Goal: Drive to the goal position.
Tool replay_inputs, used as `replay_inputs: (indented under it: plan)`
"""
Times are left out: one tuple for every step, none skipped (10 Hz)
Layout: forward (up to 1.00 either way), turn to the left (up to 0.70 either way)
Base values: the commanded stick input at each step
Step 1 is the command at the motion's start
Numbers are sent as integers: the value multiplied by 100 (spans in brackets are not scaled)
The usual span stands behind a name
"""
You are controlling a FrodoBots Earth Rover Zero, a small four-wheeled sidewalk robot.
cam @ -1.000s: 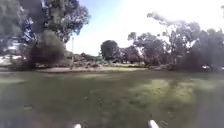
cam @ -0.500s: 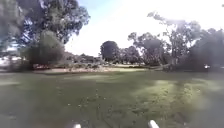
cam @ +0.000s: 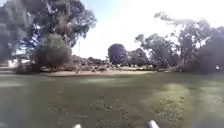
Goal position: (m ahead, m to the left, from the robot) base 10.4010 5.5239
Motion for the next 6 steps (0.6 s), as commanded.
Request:
replay_inputs:
  plan:
    - [70,35]
    - [70,35]
    - [70,35]
    - [70,35]
    - [70,35]
    - [70,35]
